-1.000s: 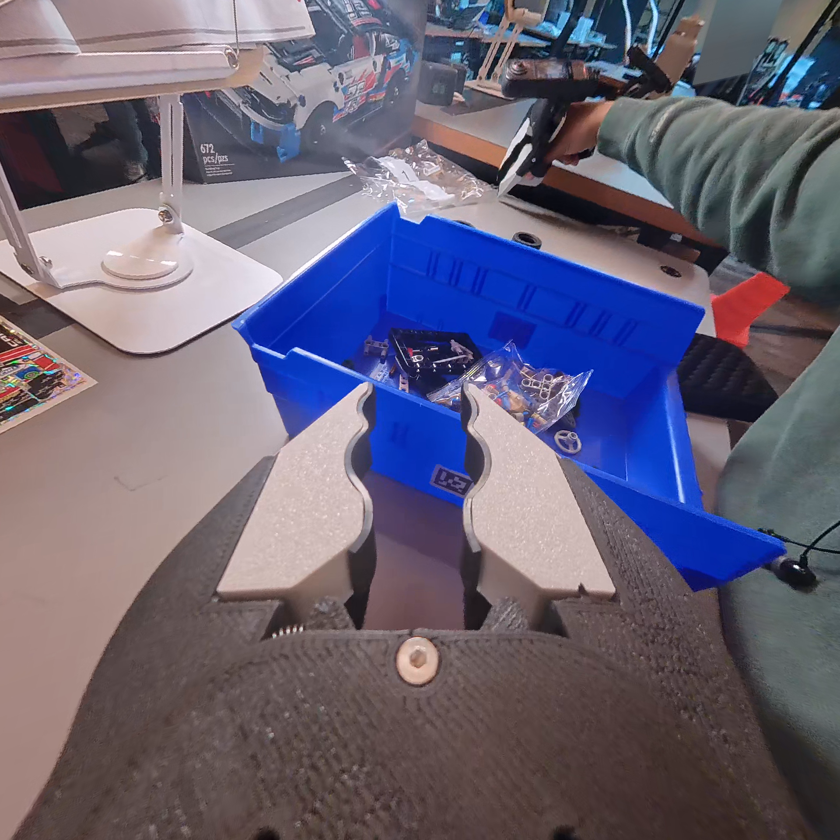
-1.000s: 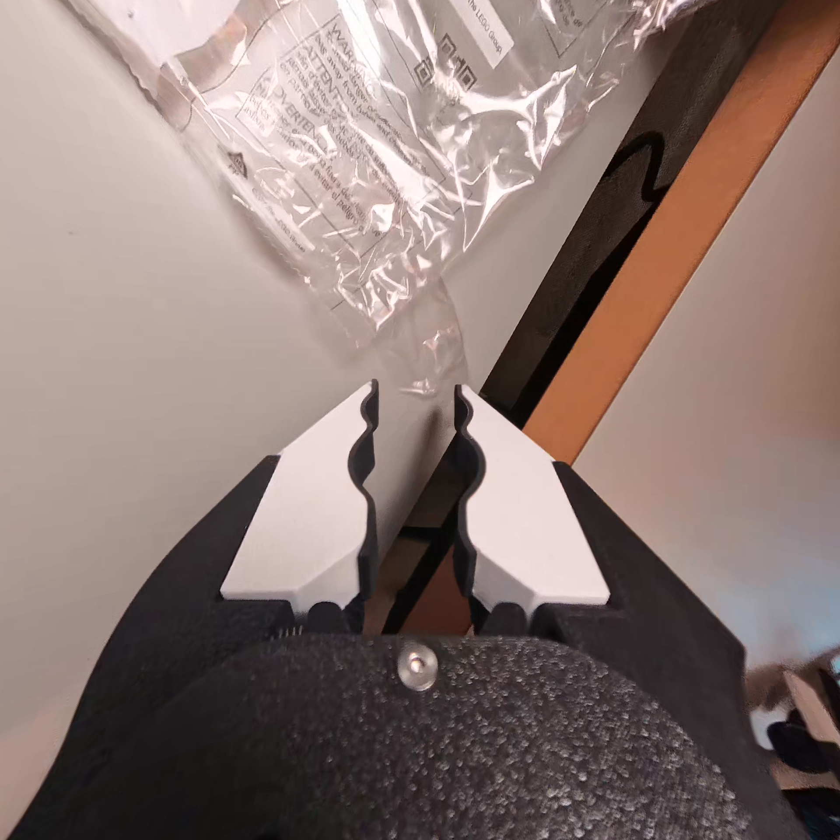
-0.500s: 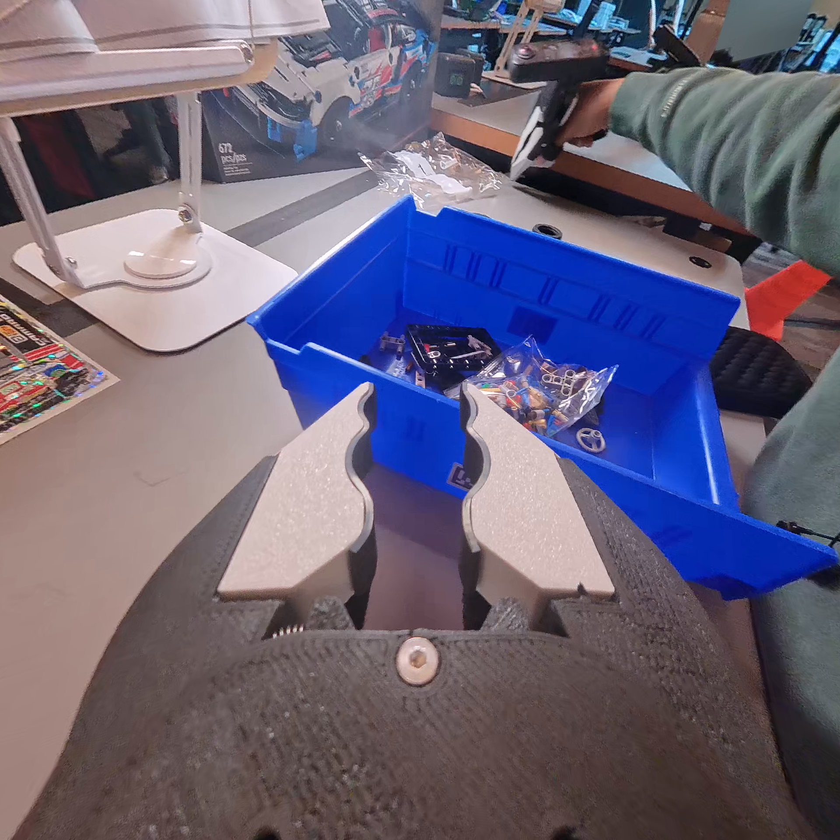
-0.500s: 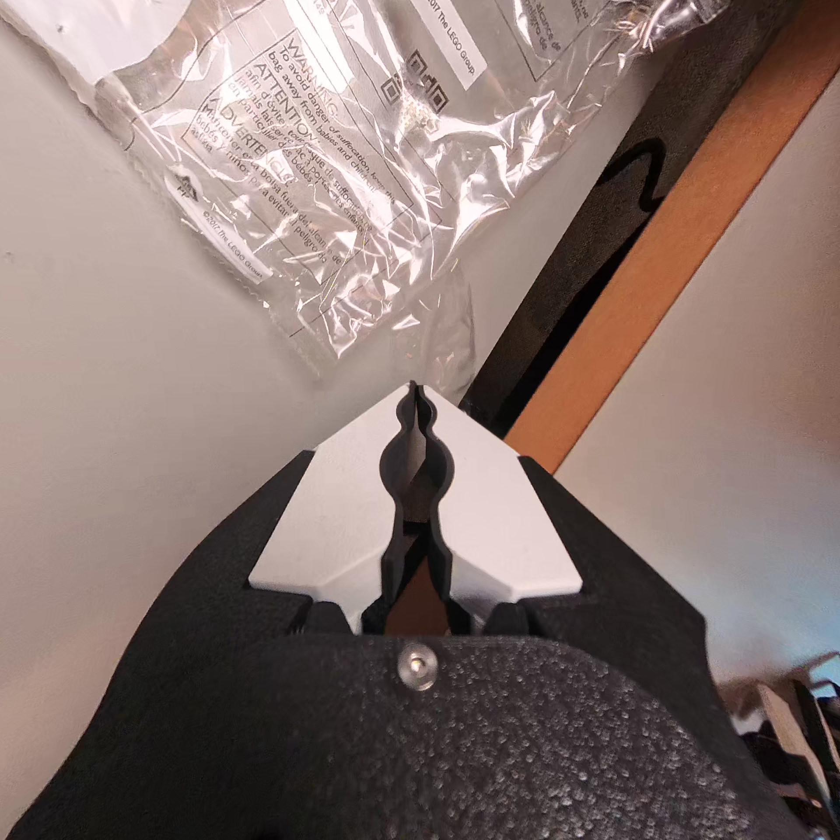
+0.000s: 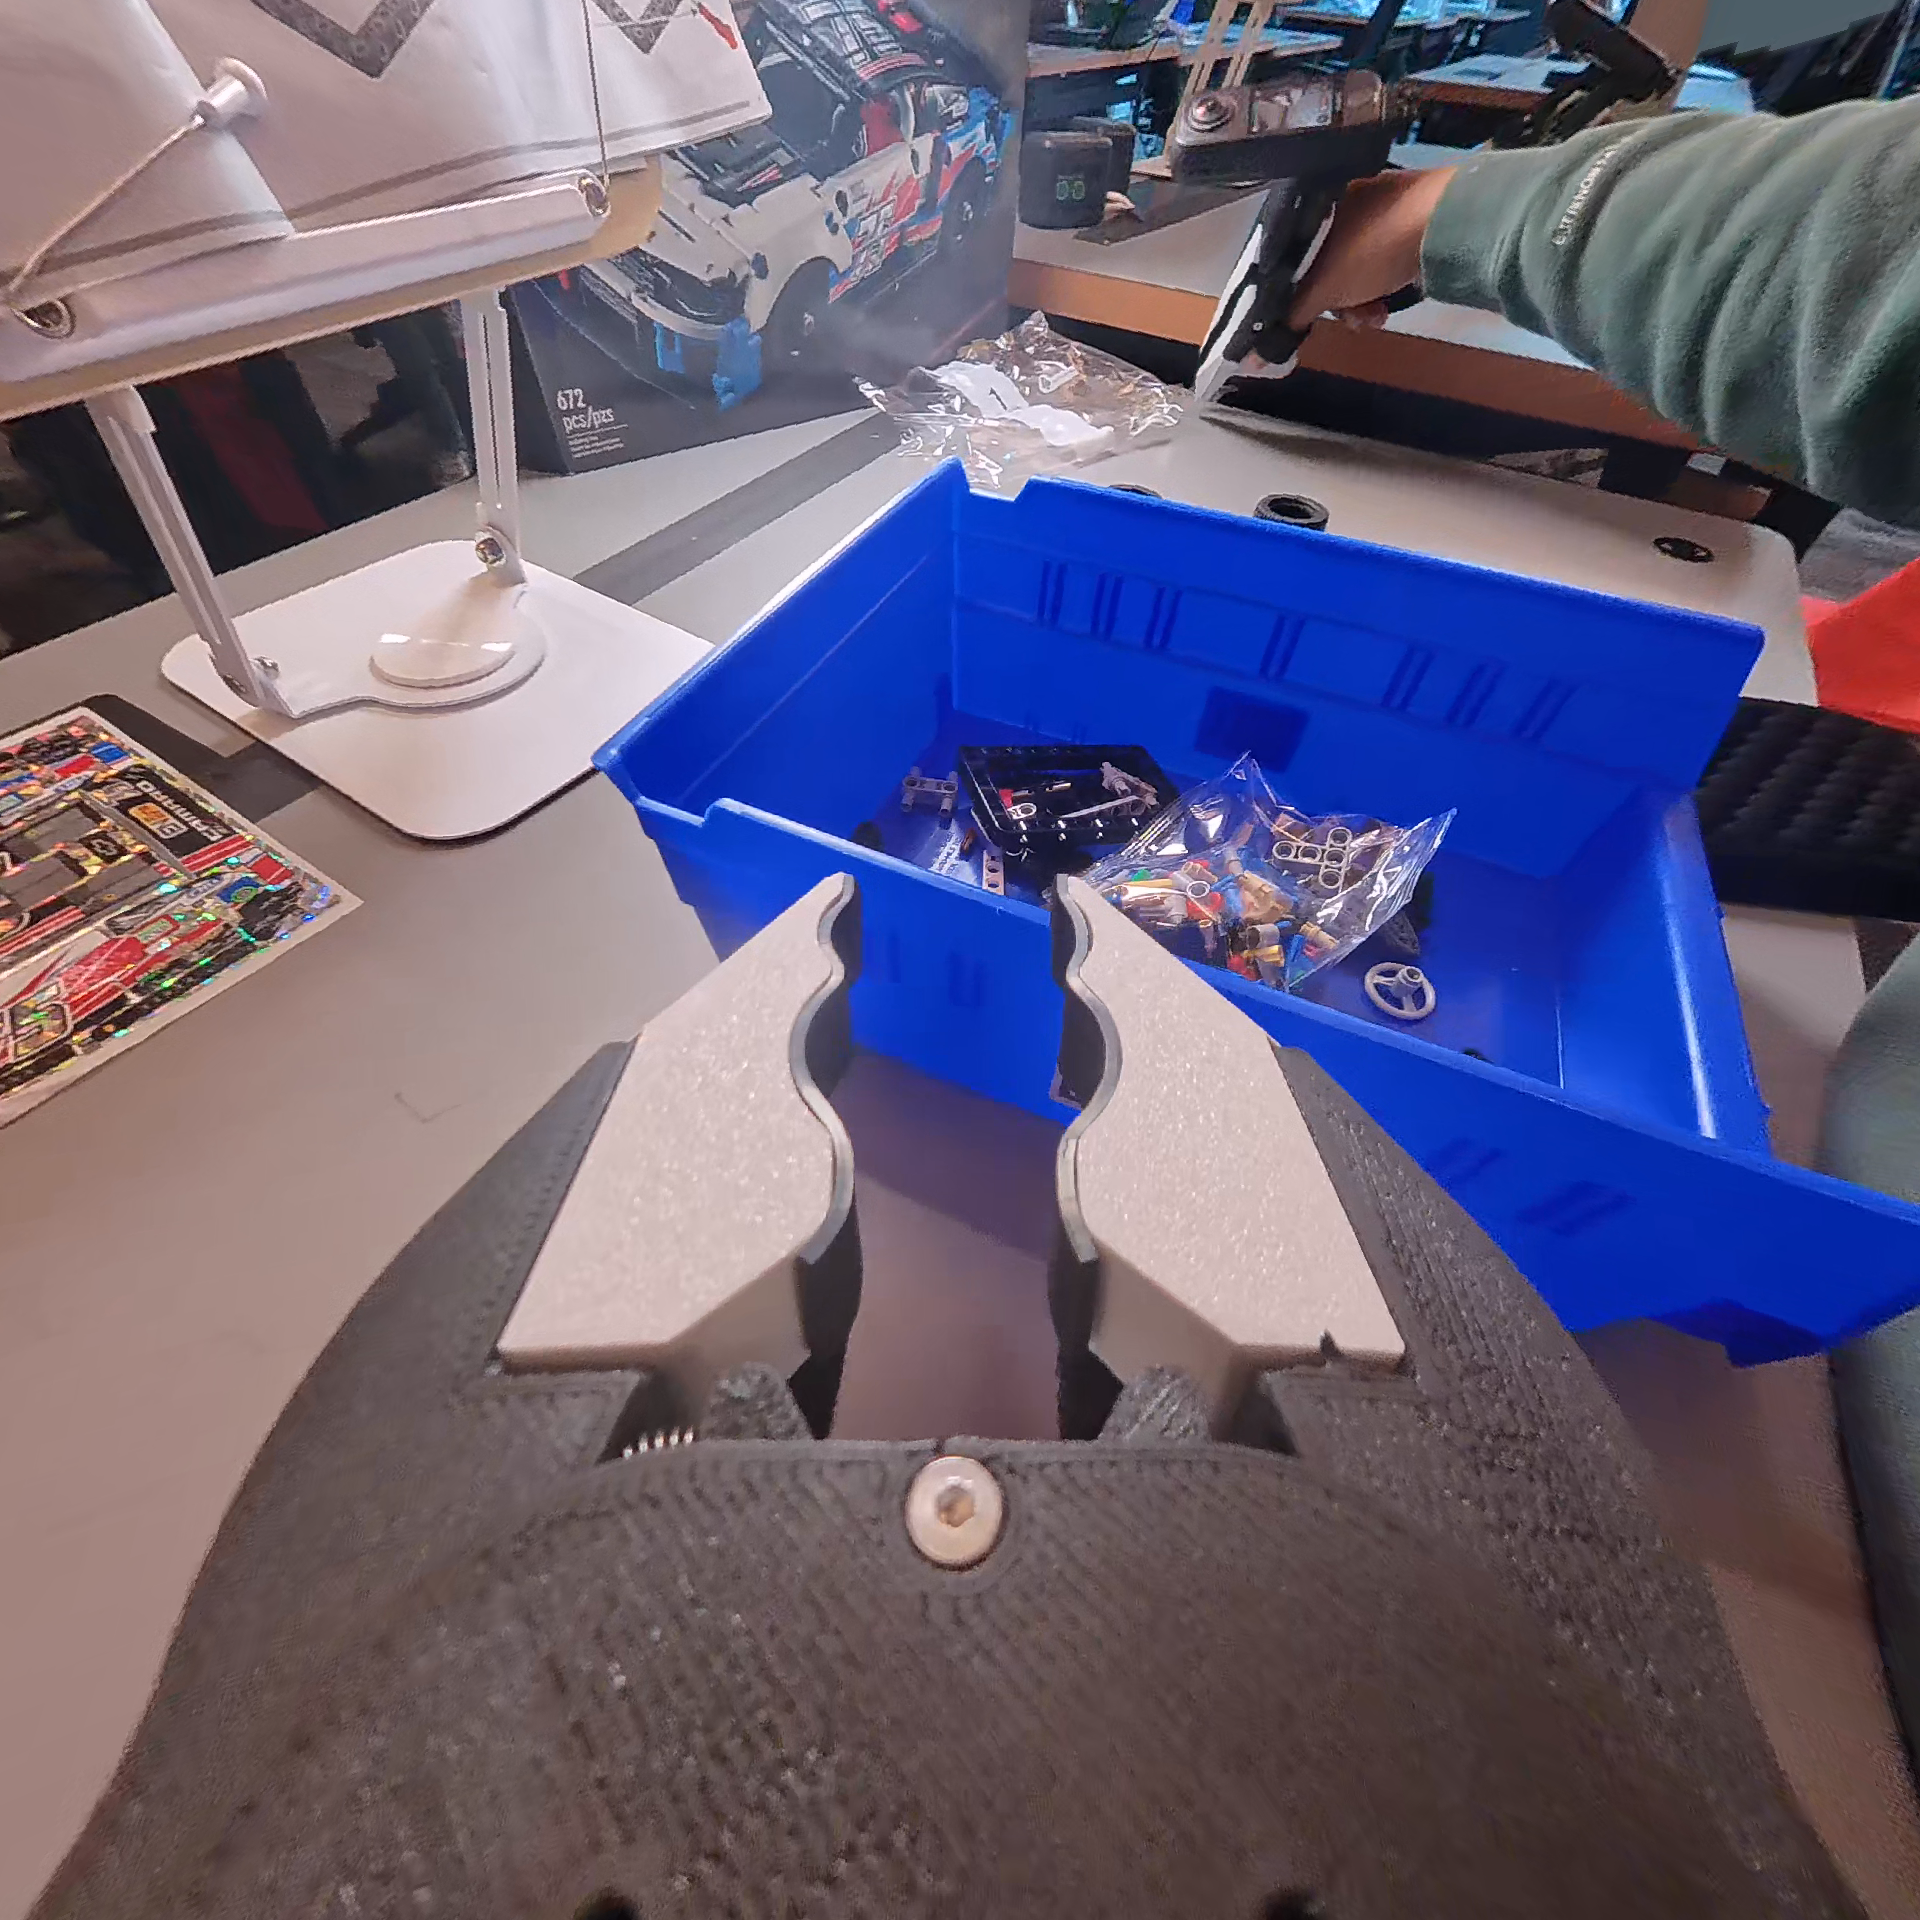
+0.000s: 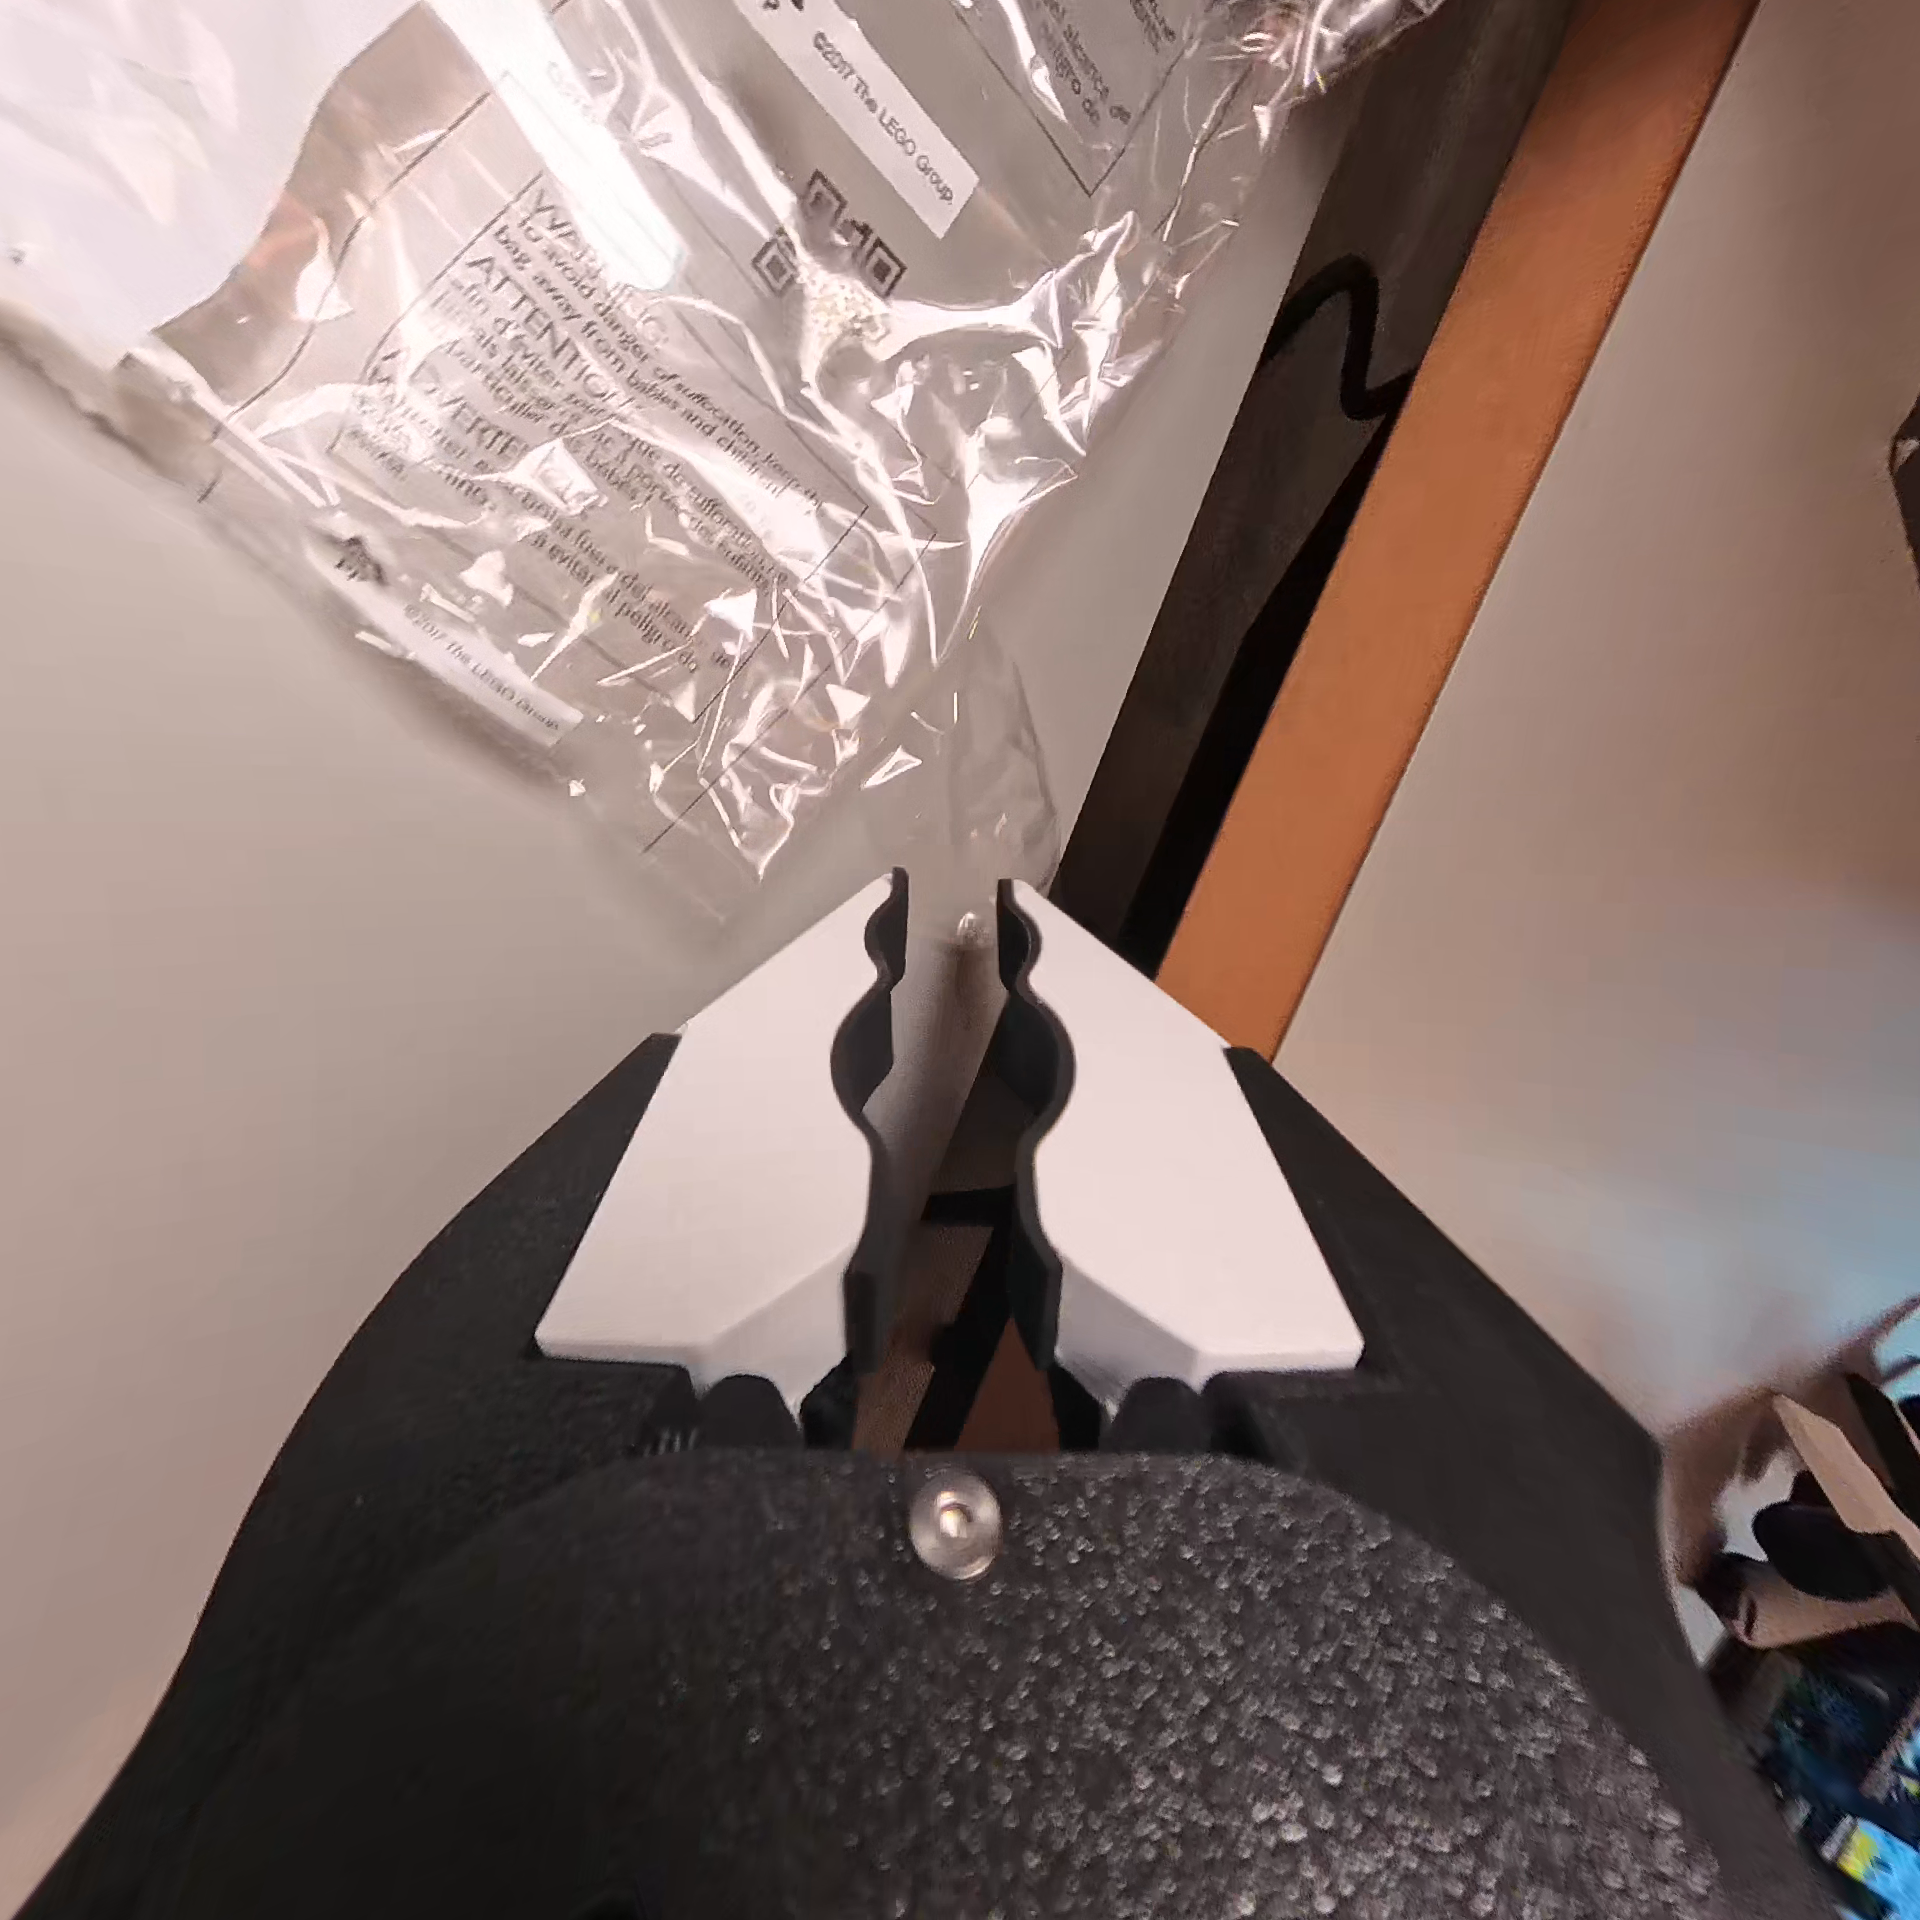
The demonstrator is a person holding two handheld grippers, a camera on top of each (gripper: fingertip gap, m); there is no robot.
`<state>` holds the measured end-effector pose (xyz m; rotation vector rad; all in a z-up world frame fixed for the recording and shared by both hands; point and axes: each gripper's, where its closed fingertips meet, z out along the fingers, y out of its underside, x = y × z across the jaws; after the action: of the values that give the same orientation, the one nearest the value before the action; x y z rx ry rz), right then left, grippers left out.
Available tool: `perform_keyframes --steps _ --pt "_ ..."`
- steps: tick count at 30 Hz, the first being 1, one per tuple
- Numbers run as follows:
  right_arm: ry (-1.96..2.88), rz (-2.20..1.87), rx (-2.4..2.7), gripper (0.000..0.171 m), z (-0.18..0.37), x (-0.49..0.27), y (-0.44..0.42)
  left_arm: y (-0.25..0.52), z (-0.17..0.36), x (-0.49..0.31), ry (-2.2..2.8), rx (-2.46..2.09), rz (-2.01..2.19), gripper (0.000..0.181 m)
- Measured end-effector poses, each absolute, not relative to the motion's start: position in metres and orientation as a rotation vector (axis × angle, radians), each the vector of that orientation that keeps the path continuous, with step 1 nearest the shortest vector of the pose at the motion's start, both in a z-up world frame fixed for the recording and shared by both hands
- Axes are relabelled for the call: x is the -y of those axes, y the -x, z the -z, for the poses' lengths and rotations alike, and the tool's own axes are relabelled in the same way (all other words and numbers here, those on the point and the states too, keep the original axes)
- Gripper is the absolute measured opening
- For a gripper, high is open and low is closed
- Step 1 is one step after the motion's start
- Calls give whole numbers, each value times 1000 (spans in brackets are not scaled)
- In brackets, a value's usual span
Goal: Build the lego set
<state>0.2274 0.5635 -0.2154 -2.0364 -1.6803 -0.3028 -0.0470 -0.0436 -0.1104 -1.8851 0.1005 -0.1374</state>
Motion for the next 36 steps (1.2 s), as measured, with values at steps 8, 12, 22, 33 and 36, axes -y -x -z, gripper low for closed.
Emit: perform_keyframes --steps 8,12,22,33,36 --pt "2029 318 1549 4 222 -588 -210 48 113 42 1882 -79 144 33" --pt "1884 150 1390 11 176 -581 -189 47 113 41 1880 -92 127 34" --pt "1660 -696 1775 36 147 -340 -138 35 102 43 1846 -159 94 34" --pt "1620 -535 2274 40 213 -292 -111 24 85 64 1809 -187 18 34" --pt "1582 -673 2224 38 181 -290 -90 32 92 72 1806 -149 -2 33"
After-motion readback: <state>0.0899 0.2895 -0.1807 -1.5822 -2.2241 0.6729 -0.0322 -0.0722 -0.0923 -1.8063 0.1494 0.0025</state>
